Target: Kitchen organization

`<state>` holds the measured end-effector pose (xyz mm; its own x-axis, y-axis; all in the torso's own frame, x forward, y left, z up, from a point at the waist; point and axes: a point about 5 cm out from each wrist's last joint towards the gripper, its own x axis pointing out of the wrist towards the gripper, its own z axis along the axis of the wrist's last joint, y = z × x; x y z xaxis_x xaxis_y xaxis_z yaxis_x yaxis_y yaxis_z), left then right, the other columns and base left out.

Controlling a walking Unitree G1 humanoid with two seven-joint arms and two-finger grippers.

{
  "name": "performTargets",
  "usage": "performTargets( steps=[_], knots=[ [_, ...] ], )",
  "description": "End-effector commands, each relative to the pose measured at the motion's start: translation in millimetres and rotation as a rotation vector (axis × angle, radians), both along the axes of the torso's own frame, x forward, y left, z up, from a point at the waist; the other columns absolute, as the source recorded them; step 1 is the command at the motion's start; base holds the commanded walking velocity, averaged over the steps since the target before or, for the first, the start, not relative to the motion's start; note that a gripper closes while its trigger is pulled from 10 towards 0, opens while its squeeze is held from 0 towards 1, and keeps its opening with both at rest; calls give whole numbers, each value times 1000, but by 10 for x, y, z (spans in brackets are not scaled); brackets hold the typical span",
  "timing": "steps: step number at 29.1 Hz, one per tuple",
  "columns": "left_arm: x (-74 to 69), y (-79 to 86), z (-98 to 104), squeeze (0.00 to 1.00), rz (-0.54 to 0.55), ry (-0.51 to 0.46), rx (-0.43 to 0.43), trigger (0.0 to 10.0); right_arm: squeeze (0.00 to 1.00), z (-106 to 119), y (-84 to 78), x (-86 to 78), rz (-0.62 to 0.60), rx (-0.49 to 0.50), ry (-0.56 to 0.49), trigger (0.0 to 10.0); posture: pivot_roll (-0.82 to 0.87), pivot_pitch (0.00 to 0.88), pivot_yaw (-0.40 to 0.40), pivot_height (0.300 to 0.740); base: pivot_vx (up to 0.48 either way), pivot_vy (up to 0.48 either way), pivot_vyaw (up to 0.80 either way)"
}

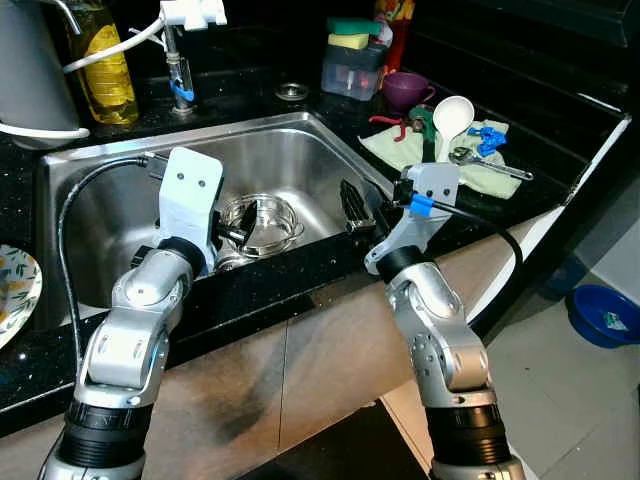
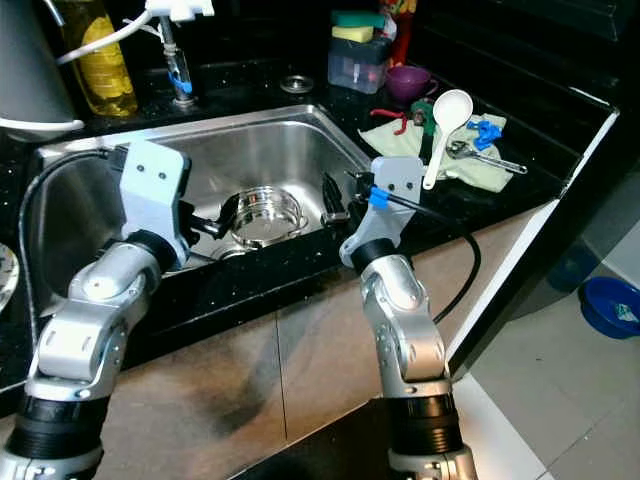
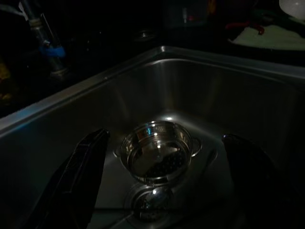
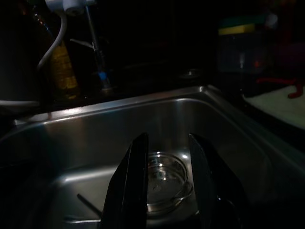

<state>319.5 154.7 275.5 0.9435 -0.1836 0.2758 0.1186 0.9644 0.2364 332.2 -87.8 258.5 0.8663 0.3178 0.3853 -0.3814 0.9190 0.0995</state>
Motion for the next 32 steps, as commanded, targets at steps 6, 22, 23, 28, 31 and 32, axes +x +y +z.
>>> performTargets(
  steps=[6, 22, 23, 28, 31, 32],
  knots=[
    [-33, -38, -34, 0, -20, 14, 3, 10000, 0, -19, 6, -30, 7, 4, 14, 10000, -8, 136, -28, 740, -368, 0, 0],
    [-31, 30, -132, 0, 26, 74, 20, 10000, 0, -36, 8, -35, 13, -1, 27, 10000, -9, 145, -32, 740, -193, 0, 0],
    [-34, 33, -141, 0, 27, 78, 19, 10000, 0, -39, 7, -37, 14, -1, 28, 10000, -9, 145, -32, 740, 0, 0, 0],
    [-56, 48, -200, 0, 33, 108, 22, 10000, 0, -63, 3, -52, 19, -5, 40, 10000, -10, 152, -37, 740, 0, 0, 0],
    [-58, 55, -233, 0, 37, 128, 19, 10000, 0, -76, 3, -57, 24, -7, 47, 10000, -10, 156, -42, 740, 0, 0, 0],
    [-59, 56, -245, 0, 36, 137, 20, 10000, 0, -81, 4, -59, 26, -7, 49, 10000, -10, 156, -42, 740, 0, 0, 0]
  ],
)
